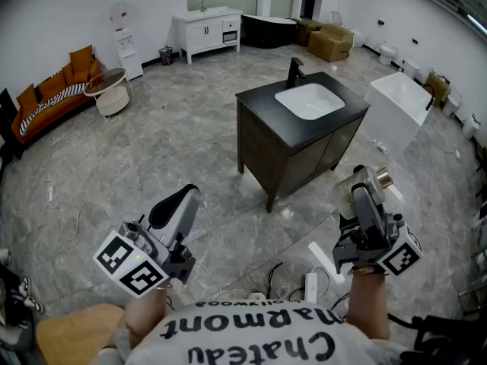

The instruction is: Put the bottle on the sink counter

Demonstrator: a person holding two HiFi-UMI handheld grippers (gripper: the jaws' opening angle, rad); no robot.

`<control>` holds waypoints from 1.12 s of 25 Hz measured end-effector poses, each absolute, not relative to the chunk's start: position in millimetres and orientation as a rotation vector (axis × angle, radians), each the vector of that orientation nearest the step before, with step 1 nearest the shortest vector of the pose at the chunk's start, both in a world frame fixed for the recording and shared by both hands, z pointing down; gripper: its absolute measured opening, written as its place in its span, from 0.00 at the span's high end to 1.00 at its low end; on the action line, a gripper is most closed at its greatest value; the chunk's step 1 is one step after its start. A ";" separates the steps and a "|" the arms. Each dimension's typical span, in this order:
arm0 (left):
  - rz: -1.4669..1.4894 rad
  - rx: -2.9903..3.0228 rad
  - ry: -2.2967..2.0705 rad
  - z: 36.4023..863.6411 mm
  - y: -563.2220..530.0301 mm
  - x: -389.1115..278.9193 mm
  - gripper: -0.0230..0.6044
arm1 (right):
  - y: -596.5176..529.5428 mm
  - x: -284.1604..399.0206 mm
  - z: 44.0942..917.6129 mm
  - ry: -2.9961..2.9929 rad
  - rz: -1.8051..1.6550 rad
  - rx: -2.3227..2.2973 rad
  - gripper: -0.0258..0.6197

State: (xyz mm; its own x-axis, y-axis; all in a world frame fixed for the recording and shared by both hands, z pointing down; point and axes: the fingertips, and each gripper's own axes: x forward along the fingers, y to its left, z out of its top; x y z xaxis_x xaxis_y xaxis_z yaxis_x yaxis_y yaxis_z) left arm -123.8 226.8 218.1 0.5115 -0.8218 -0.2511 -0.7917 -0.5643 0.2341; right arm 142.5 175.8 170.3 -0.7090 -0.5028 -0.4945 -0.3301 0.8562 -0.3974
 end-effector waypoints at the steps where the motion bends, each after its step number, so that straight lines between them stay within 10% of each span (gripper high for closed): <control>1: -0.513 2.651 -1.415 220.6 225.2 -121.8 0.94 | 174.1 143.1 171.0 2.419 -0.368 -0.601 0.43; 28: -0.454 2.499 -1.429 286.3 88.0 -74.8 0.94 | 6.0 179.4 237.1 2.458 -0.569 -0.612 0.43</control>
